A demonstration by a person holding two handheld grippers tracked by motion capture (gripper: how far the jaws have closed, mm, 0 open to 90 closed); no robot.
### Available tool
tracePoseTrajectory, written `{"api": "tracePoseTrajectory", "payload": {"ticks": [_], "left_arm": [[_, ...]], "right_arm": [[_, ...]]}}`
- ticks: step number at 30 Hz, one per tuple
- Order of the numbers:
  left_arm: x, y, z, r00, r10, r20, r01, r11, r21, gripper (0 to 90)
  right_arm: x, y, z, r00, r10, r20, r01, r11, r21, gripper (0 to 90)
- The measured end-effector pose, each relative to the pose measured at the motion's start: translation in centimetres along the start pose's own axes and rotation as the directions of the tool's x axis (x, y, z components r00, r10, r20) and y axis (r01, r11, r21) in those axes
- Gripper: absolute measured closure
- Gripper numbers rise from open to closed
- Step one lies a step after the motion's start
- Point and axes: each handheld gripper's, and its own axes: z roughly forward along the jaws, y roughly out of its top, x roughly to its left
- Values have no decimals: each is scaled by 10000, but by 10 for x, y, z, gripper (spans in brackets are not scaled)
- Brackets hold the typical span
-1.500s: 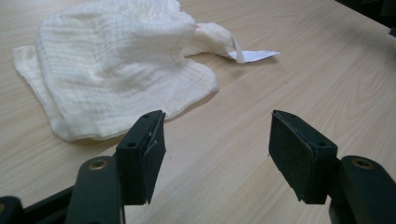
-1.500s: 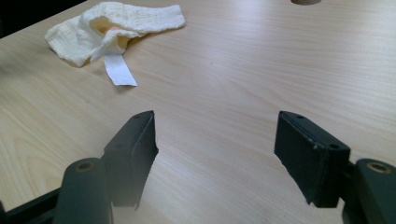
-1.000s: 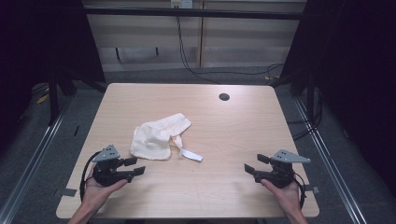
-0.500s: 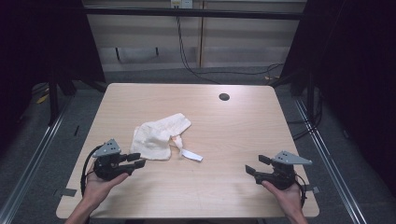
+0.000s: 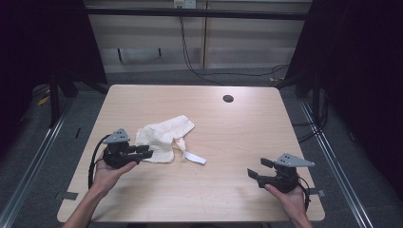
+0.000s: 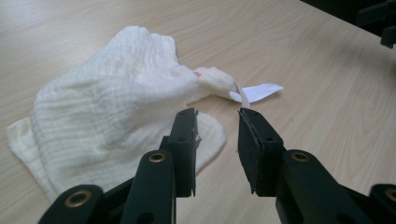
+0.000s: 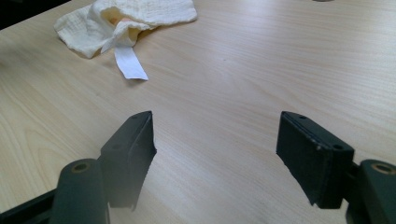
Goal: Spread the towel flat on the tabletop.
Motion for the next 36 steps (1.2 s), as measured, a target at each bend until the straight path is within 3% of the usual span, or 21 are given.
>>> {"api": "tracePoseTrajectory", "payload": {"ticks": [5, 13, 15, 19, 22, 24, 26, 30, 32, 36], "left_arm": [[7, 6, 8, 10000, 29, 89, -29, 10000, 61, 634], [23, 18, 11, 9988, -226, -434, 235, 9996, 185, 512], [27, 19, 11, 9989, -333, -334, 337, 9994, 124, 512], [34, 17, 18, 9990, -265, -356, 277, 9991, 312, 514], [37, 15, 26, 9995, -287, -153, 291, 9991, 292, 570], [39, 12, 34, 9992, -288, -259, 300, 9985, 458, 586], [41, 9, 41, 9988, -315, -380, 344, 9964, 780, 569], [45, 0, 49, 9966, -687, -449, 721, 9942, 793, 484], [45, -3, 54, 9967, -452, -668, 531, 9912, 1211, 474], [49, -7, 60, 9966, -567, -603, 652, 9867, 1491, 442]], "right_arm": [[0, 0, 1, 10000, -35, 4, 34, 10000, 52, 272], [0, 0, 3, 10000, -88, -13, 88, 9999, 136, 268], [0, 0, 3, 10000, -92, -10, 92, 9998, 150, 267], [0, 0, 4, 10000, -75, -9, 75, 9997, 213, 264], [0, -1, 3, 10000, -69, -17, 69, 9997, 232, 262], [0, -1, 4, 10000, -41, -20, 42, 9996, 271, 261], [0, -1, 5, 10000, -81, -27, 82, 9995, 314, 260], [0, -1, 6, 9999, -131, -63, 133, 9993, 354, 260], [0, -1, 6, 9999, -102, -39, 103, 9992, 374, 260], [2, -2, 7, 9999, -130, -96, 134, 9989, 454, 260]]}}
